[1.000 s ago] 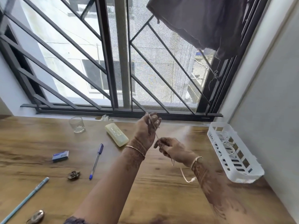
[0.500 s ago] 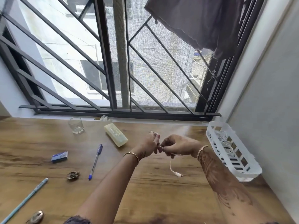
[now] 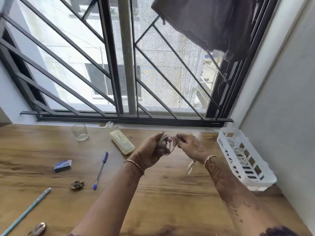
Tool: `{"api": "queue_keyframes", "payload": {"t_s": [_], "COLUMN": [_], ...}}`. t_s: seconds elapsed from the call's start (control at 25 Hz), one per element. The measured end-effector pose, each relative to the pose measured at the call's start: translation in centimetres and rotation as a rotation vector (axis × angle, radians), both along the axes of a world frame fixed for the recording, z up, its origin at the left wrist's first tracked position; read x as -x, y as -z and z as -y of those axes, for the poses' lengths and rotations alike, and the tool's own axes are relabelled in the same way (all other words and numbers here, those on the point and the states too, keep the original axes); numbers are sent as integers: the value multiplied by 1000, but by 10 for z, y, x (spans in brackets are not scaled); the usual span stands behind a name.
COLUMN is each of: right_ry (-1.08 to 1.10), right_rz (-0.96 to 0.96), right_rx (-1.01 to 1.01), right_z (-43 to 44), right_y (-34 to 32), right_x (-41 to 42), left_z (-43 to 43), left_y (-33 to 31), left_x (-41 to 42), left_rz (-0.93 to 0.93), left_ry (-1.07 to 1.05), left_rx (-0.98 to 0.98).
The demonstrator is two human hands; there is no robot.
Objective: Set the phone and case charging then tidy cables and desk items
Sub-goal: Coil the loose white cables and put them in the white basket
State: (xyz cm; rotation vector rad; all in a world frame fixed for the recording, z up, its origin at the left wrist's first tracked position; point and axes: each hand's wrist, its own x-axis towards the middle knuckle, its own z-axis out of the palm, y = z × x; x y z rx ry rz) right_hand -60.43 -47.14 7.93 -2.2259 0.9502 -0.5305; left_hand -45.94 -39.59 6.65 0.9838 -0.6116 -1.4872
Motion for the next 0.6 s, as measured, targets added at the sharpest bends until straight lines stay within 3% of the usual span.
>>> {"api": "queue_keyframes", "payload": {"t_s": [0.16,0.28,0.36,0.44,0.52,0.6], "right_ry": [63,55,3,-44,-81,-113], "right_rz": [-15,-75,-63,-34,-7,22], "right_rx": [-39,-163,-327,-433,-429,-371], "right_z": [-20,-34,-41,-43,-41,-37], "right_y": [21,29,29,20,8,-1], "right_x": [-16,-24,-23,-18,-11,-7], "left_z": [8,13,16,20,17,13], "left_y": [-2,-4,-1,10,23,32], "left_x": [8,15,14,6,-3,-6], "left_rz": [-277,-199,31,393,800,1074], "left_ry": [-234,-393,-515,-568,-523,-439], "left_rx": [87,93,134,187,160,114]}}
